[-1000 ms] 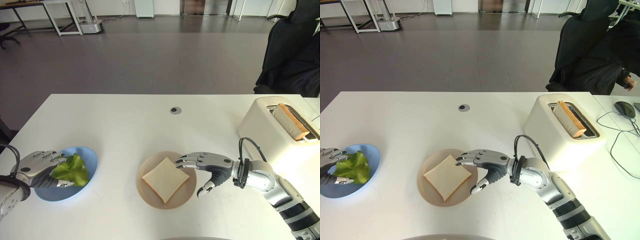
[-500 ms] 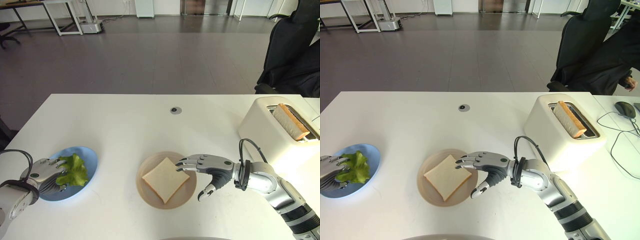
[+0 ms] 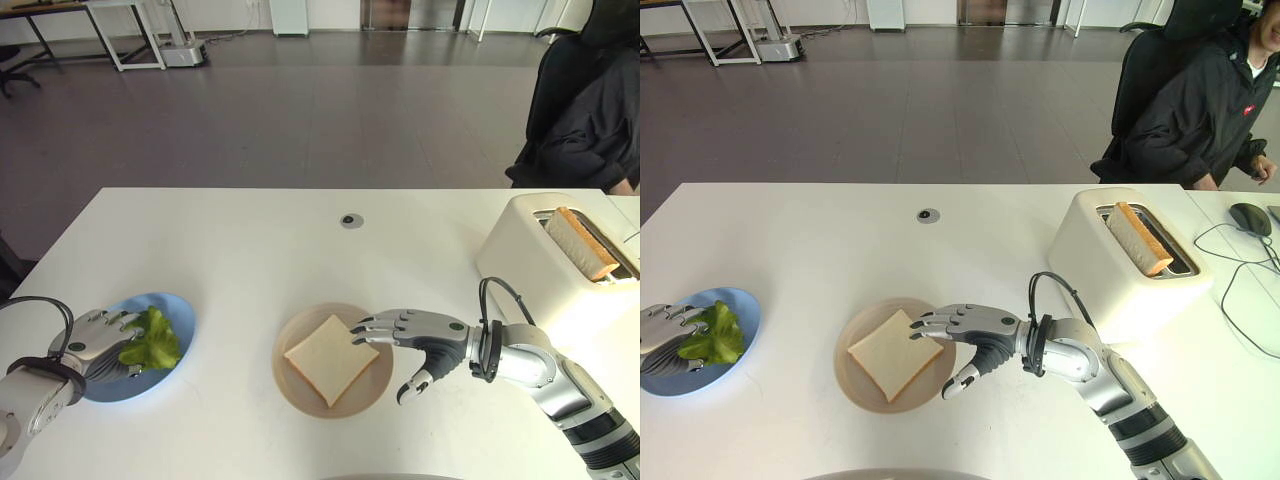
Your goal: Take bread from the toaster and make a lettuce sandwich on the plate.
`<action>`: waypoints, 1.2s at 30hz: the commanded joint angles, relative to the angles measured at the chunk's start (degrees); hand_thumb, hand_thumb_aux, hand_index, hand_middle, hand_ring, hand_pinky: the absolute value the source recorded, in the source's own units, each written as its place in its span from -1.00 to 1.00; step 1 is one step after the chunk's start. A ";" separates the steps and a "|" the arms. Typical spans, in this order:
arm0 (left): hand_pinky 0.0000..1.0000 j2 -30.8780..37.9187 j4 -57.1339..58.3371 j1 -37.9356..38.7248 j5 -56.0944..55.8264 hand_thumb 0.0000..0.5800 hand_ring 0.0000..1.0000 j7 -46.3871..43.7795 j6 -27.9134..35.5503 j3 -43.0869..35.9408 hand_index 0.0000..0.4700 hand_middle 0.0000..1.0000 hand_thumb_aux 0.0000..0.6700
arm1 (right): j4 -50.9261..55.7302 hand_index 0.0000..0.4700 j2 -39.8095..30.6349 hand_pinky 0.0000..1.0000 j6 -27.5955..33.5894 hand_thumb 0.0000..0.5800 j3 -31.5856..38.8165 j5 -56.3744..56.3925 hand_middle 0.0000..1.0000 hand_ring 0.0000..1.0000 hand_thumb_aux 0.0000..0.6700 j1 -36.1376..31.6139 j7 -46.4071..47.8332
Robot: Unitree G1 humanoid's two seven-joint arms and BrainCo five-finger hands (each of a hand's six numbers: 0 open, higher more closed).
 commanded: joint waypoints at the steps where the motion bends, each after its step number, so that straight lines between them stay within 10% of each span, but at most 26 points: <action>1: -1.00 1.11 -0.39 0.35 0.23 0.28 -1.00 0.20 0.02 -0.94 -0.20 -1.00 -0.20 | -0.74 -1.00 -0.46 -1.00 0.43 -1.00 -0.02 0.60 -1.00 -1.00 -1.00 0.43 1.04; 6: -1.00 0.61 0.12 0.09 -0.24 0.19 -1.00 -0.21 0.01 -1.98 -0.27 -1.00 -0.27 | -0.87 -1.00 -0.38 -1.00 0.44 -1.00 0.01 0.77 -1.00 -1.00 -1.00 0.53 1.49; 13: -1.00 0.13 2.05 -0.66 -1.92 1.00 -1.00 -0.95 -0.41 -4.37 1.00 -1.00 1.00 | -1.23 -1.00 -0.33 -1.00 0.47 -1.00 0.10 0.97 -1.00 -1.00 -1.00 0.62 1.89; 36: -1.00 1.37 -7.92 3.86 -10.55 1.00 -1.00 4.31 -8.30 16.13 1.00 -1.00 1.00 | -0.04 -1.00 0.32 -1.00 0.22 -1.00 -0.93 0.33 -1.00 -1.00 -1.00 0.49 -0.28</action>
